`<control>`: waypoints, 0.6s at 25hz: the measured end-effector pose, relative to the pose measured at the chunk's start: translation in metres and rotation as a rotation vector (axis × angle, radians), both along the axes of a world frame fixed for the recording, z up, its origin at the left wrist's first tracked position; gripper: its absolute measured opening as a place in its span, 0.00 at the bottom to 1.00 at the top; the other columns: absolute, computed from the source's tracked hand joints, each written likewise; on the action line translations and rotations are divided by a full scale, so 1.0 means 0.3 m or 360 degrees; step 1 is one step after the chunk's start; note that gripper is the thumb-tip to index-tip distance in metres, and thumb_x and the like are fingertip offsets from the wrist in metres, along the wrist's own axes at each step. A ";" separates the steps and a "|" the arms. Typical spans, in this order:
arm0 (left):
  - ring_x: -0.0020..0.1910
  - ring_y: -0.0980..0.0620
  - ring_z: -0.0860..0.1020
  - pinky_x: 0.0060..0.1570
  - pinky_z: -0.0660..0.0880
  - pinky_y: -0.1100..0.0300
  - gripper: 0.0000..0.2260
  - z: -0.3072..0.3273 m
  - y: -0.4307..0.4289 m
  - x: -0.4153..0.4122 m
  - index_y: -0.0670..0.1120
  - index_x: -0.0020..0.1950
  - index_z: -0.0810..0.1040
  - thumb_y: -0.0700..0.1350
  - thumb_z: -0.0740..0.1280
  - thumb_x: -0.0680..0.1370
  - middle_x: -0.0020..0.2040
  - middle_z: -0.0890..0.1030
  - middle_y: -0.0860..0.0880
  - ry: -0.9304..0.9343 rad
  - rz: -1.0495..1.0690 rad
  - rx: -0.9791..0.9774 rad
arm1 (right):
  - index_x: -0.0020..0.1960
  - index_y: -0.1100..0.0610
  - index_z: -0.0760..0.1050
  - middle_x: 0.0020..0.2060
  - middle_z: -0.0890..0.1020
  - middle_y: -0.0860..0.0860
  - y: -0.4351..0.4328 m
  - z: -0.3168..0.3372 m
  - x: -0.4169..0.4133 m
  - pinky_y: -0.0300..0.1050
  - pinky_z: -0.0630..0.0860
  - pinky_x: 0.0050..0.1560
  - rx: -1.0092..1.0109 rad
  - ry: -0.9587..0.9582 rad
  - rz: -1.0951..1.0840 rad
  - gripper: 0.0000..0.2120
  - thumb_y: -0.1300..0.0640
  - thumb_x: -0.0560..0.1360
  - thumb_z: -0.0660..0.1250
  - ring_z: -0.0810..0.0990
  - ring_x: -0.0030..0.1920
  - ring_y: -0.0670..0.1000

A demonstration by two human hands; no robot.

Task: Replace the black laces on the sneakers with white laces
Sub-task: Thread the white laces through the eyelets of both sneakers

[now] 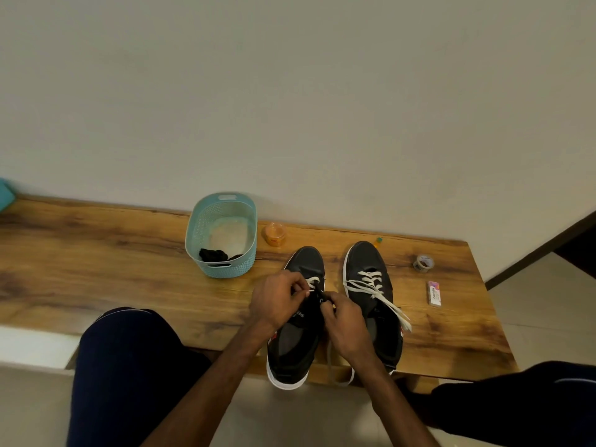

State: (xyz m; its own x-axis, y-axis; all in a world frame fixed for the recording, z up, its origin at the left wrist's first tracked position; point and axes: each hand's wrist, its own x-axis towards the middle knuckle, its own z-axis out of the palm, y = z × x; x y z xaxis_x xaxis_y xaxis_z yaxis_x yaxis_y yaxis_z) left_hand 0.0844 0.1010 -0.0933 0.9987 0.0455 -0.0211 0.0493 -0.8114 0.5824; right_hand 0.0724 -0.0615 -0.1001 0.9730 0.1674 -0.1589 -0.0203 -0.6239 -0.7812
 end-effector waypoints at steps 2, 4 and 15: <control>0.43 0.61 0.78 0.44 0.77 0.62 0.02 0.000 -0.008 -0.001 0.56 0.48 0.81 0.50 0.71 0.76 0.47 0.80 0.58 -0.0012 -0.0055 0.0055 | 0.60 0.56 0.79 0.45 0.81 0.50 -0.002 -0.008 0.001 0.31 0.67 0.35 0.0003 -0.0008 0.0001 0.13 0.57 0.81 0.59 0.78 0.40 0.44; 0.44 0.60 0.77 0.45 0.76 0.62 0.02 -0.008 -0.020 0.000 0.56 0.48 0.81 0.50 0.70 0.76 0.48 0.79 0.57 -0.0040 -0.0091 0.0120 | 0.60 0.56 0.79 0.45 0.81 0.50 0.000 -0.016 0.003 0.32 0.68 0.35 0.0013 -0.0005 0.0000 0.13 0.57 0.81 0.59 0.78 0.39 0.45; 0.46 0.57 0.77 0.46 0.78 0.57 0.05 -0.059 -0.035 -0.001 0.53 0.52 0.81 0.45 0.69 0.77 0.48 0.79 0.56 -0.0036 0.0074 -0.0071 | 0.47 0.54 0.80 0.42 0.82 0.46 0.058 -0.013 0.030 0.32 0.71 0.39 0.0297 0.0137 -0.0463 0.03 0.59 0.78 0.68 0.80 0.45 0.47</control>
State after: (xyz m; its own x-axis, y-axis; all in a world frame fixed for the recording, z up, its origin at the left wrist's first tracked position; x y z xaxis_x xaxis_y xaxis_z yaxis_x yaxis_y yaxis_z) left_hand 0.0840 0.0906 -0.1109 0.9958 0.0917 -0.0019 0.0732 -0.7819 0.6191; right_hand 0.0815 -0.0440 -0.1039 0.9686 -0.0807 -0.2350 -0.2466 -0.4291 -0.8689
